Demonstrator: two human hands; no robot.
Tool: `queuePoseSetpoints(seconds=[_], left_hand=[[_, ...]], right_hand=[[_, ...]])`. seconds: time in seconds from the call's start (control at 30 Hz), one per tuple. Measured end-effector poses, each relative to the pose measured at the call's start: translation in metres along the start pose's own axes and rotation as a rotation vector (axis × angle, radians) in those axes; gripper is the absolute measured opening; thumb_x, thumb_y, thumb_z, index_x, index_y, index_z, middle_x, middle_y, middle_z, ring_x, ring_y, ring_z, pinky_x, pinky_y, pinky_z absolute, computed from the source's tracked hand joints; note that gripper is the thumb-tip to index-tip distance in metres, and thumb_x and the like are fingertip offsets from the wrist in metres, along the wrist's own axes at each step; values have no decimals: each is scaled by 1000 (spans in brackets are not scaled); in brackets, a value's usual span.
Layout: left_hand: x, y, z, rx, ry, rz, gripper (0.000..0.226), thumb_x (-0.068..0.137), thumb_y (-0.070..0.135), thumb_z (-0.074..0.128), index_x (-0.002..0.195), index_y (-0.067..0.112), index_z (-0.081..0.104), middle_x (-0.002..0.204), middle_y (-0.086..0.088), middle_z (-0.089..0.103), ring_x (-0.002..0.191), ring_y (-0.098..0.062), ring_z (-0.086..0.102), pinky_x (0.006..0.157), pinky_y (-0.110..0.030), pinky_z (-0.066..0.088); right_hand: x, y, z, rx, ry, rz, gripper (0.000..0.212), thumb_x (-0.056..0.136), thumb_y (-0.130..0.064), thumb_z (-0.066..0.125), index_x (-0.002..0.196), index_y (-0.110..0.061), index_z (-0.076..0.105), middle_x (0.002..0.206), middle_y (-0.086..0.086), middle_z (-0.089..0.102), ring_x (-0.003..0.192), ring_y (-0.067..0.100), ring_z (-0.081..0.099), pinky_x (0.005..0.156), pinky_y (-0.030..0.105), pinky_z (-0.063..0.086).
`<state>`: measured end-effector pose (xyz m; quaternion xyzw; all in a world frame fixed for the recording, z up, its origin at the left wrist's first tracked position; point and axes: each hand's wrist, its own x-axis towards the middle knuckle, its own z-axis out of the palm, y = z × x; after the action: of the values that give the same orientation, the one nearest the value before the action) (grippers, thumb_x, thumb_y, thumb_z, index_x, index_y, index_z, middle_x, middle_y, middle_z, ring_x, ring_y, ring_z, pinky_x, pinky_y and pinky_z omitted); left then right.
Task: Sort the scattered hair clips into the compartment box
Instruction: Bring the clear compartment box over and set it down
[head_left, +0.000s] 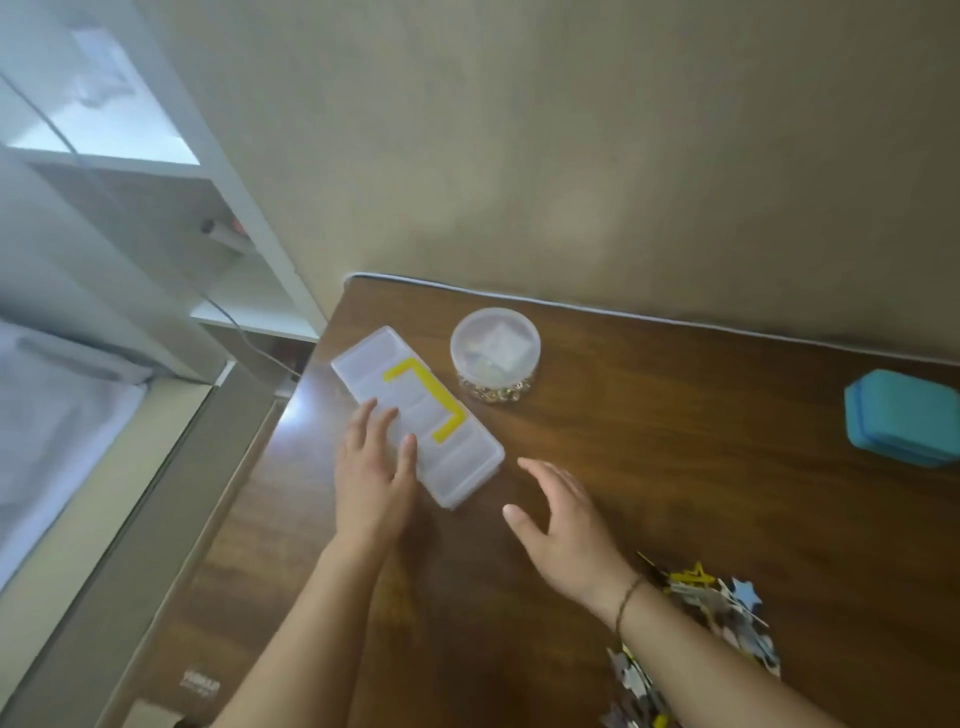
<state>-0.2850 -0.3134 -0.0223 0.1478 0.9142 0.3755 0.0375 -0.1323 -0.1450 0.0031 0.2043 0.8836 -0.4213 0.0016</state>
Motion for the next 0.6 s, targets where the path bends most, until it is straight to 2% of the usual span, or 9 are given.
queuePoseSetpoints(seconds=[0.07,0.17,0.23,0.3,0.37,0.47,0.53,0.6], left_hand=[[-7,-6,3,-14,-38,30,51,98,36,54,144,14,48,163,-3,27,147,-23,32,117,-44,33],[-29,-3,13,-18,-9,44,53,93,31,63,141,13,51,160,-5,32,144,-26,38,112,-44,40],[-47,4,20,-50,-6,62,55,88,37,59,138,15,52,156,-5,35,140,-27,41,109,-42,43],[-69,11,28,-75,-4,125,54,88,40,54,136,17,51,153,-6,36,139,-26,41,109,-41,41],[-94,19,35,-107,-28,191,51,90,38,51,138,21,46,153,-4,33,139,-24,39,109,-38,39],[-117,27,44,-190,-96,220,49,94,35,45,142,32,37,159,5,22,143,-22,37,109,-38,43],[-119,30,46,-211,-117,232,49,93,31,42,141,33,37,161,8,18,144,-19,36,106,-39,46],[-118,37,47,-202,-147,269,48,90,28,42,138,34,39,161,10,16,143,-17,35,103,-37,48]], right_hand=[[9,-13,9,92,6,75,57,92,-36,58,144,-22,39,147,-7,43,137,11,35,113,24,26],[24,-18,12,214,27,215,56,92,-35,60,143,-21,42,143,-7,47,133,12,43,109,27,34],[31,-11,10,338,40,296,49,92,-32,61,137,-19,48,138,-4,52,125,13,51,107,32,40],[31,-3,6,416,57,338,34,94,-27,60,126,-17,58,128,2,62,111,12,60,97,29,47],[26,5,0,338,65,339,19,95,-24,59,112,-20,66,111,2,70,99,13,64,85,24,48],[12,16,-12,231,28,311,17,95,-25,58,107,-21,69,99,-7,70,94,9,64,75,18,45],[4,21,-18,229,11,305,14,95,-24,59,105,-24,69,97,-11,71,92,5,64,73,15,45],[-6,27,-23,260,4,312,13,94,-23,60,103,-31,66,96,-13,71,91,3,66,77,18,49]])
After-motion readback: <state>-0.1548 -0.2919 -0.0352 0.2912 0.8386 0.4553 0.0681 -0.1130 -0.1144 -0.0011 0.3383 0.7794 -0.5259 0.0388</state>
